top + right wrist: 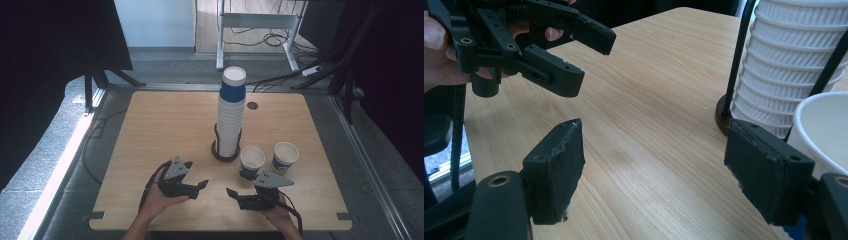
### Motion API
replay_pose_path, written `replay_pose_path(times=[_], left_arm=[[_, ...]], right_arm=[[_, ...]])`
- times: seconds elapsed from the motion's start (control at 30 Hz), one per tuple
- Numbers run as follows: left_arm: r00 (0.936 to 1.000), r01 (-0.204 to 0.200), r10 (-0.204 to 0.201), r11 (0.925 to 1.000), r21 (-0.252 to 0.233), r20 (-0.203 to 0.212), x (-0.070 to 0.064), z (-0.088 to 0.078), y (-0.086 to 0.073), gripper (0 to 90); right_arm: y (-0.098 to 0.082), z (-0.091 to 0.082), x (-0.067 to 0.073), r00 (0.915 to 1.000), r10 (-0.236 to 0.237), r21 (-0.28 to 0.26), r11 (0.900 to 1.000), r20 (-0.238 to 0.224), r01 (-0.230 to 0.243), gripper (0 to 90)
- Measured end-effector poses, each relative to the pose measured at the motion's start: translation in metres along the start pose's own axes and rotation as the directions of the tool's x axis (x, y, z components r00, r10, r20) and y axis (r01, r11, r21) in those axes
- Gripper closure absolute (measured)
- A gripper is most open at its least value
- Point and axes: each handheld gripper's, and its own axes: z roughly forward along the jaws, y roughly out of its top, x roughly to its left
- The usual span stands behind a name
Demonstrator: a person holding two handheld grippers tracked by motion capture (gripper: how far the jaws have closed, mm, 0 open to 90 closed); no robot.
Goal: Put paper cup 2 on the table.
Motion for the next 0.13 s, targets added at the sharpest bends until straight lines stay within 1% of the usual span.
replay_pose_path(times=[0.13], left_arm=[[1.0,0.0,0.0,1.0,0.002,0.0,0.0,0.0007,-0.0003,17.3]], right_arm=[[-0.001,0.0002,-0.001,1.0,-0.003,0.008,1.0,-0.007,0.003,23.6]])
